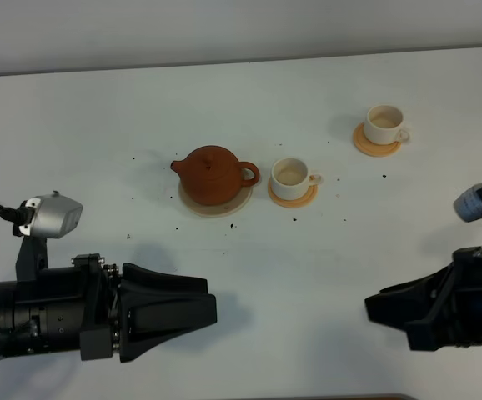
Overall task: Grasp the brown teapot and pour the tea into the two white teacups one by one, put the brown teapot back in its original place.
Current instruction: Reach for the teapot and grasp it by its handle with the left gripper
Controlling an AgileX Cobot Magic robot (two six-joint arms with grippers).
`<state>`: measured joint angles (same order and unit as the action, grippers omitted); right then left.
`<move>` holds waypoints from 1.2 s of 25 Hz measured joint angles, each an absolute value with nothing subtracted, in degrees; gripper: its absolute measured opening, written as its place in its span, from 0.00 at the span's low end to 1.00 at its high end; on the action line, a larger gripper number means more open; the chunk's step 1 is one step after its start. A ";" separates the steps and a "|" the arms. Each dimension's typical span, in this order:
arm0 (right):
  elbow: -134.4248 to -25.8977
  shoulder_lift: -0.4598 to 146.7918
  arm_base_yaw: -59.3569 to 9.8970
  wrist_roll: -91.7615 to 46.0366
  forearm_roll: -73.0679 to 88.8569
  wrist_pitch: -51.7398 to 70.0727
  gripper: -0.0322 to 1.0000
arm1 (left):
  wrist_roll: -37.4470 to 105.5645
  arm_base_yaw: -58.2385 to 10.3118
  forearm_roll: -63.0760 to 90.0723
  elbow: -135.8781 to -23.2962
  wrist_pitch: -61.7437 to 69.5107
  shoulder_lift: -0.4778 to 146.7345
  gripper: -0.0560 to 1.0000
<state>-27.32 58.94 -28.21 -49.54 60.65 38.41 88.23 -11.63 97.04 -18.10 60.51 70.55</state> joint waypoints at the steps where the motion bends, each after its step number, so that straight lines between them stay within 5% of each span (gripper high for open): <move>1: -28.43 57.69 -28.21 -44.10 55.27 38.93 0.27 | 88.79 -11.63 97.29 -18.10 60.51 70.55 0.58; 11: -33.33 38.18 -28.21 -2.32 10.19 57.51 0.27 | 89.51 -11.63 97.29 -20.93 59.22 70.55 0.58; 17: -33.33 26.92 -28.21 -1.07 5.25 65.22 0.27 | 89.51 -11.63 97.27 -22.96 58.13 70.60 0.58; 30: -28.19 12.22 -28.21 -9.34 5.42 61.86 0.27 | 89.51 -11.63 97.32 -23.71 58.01 70.60 0.58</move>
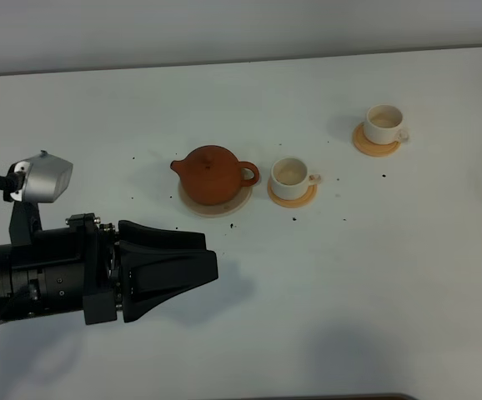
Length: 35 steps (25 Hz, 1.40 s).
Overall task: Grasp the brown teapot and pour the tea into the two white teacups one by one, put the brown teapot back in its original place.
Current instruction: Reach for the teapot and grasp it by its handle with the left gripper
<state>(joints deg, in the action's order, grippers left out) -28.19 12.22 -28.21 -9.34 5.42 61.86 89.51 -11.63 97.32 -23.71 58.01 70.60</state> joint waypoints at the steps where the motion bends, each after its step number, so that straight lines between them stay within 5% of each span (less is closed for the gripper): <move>1: -28.19 12.22 -28.21 -9.59 5.47 61.73 0.27 | 89.51 -11.63 97.32 -23.71 58.01 70.60 0.58; 10: -28.13 10.42 -26.98 -9.97 5.87 61.60 0.27 | 89.13 -11.63 97.32 -24.38 55.93 70.60 0.58; 19: -28.13 3.31 -7.59 -9.85 6.08 61.49 0.27 | 86.53 -11.63 97.25 -29.14 52.12 70.70 0.58; 35: -28.13 -0.13 -2.72 -9.73 6.11 61.43 0.27 | 84.06 -14.56 95.86 -34.89 40.41 71.04 0.58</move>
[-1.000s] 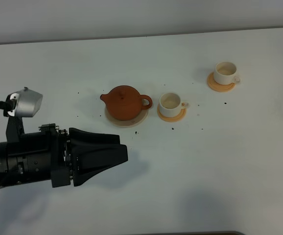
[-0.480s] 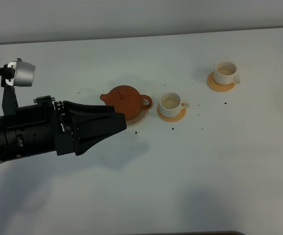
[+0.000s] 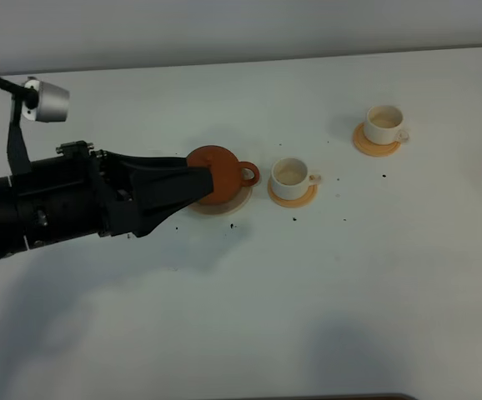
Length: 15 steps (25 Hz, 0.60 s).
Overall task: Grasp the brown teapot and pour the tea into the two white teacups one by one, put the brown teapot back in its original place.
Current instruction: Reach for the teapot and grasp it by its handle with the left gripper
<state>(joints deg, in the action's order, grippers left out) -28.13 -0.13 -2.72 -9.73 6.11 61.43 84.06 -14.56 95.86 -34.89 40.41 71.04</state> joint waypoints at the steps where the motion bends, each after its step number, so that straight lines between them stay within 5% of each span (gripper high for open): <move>1: -28.13 0.00 -2.65 -9.73 6.11 61.43 0.27 | 83.72 -16.14 95.81 -35.95 38.64 71.53 0.58; 8: -28.13 0.09 -2.64 -9.73 6.11 61.43 0.27 | 76.43 -28.54 88.82 -48.25 24.53 83.66 0.58; 15: -28.13 0.09 -2.64 -9.73 6.11 61.43 0.27 | 50.05 -31.04 63.44 -66.62 21.66 100.14 0.58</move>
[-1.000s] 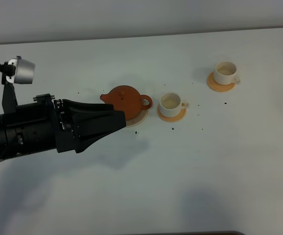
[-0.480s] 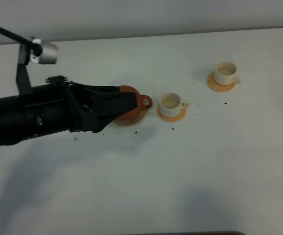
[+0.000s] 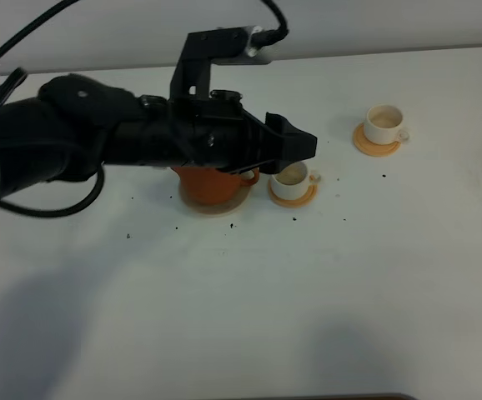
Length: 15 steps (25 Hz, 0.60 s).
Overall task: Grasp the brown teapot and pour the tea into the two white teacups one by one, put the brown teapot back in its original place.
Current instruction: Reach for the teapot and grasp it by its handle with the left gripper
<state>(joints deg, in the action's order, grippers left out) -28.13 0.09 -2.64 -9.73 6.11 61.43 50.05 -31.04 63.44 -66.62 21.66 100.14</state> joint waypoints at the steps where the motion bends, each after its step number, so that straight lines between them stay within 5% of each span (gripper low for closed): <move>1: -28.13 0.09 -2.64 -9.73 6.11 61.43 0.27 | 44.54 -31.04 57.53 -69.80 23.23 102.37 0.58; 9: -28.13 0.09 -2.58 -9.73 6.11 61.43 0.27 | 1.32 -33.55 8.63 -88.25 39.82 112.15 0.58; 15: -28.13 0.09 -2.58 -9.73 6.11 61.43 0.27 | -5.87 -35.63 -4.30 -94.39 46.47 115.18 0.58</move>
<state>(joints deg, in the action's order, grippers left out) -28.13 0.09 -2.58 -9.73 6.11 61.43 -5.87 -35.63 -4.30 -94.39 46.47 115.18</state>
